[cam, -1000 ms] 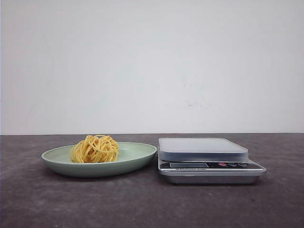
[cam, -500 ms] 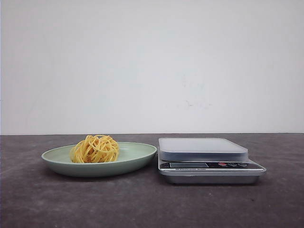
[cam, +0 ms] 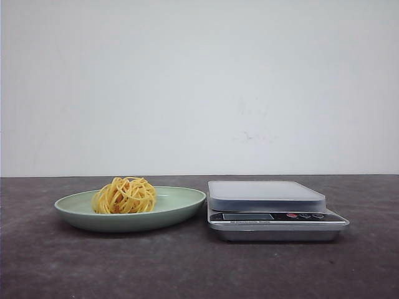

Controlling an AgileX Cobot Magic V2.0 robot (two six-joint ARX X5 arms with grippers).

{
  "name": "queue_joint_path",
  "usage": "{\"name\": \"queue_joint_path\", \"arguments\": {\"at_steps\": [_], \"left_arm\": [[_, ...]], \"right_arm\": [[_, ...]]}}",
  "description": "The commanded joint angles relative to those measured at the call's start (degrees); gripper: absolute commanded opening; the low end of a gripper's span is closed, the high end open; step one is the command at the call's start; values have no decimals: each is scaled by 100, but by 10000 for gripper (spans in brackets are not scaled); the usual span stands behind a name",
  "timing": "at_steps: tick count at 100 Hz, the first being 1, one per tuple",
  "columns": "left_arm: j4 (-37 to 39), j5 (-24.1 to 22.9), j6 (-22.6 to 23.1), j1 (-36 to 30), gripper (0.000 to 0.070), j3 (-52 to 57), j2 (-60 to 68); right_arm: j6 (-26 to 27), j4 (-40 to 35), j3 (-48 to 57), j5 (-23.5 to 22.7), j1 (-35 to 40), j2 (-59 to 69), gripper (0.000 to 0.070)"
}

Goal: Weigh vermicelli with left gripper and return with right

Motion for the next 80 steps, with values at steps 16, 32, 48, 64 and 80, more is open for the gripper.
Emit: {"name": "queue_joint_path", "arguments": {"at_steps": [16,32,48,64,80], "left_arm": [[-24,26,74,9,12,-103,-11],[-24,26,74,9,12,-103,-11],[-24,28,74,9,12,-103,-11],[-11,28,15,9,12,-103,-11],[-15,28,-55,9,12,-103,-11]], "right_arm": [[-26,66,-24,2,-7,-9,9],[-22,63,-24,-2,-7,-9,9],[-24,61,-24,-4,-7,-9,9],[-22,46,-24,-9,-7,-9,9],[-20,44,-24,-15,-7,-9,9]]}}
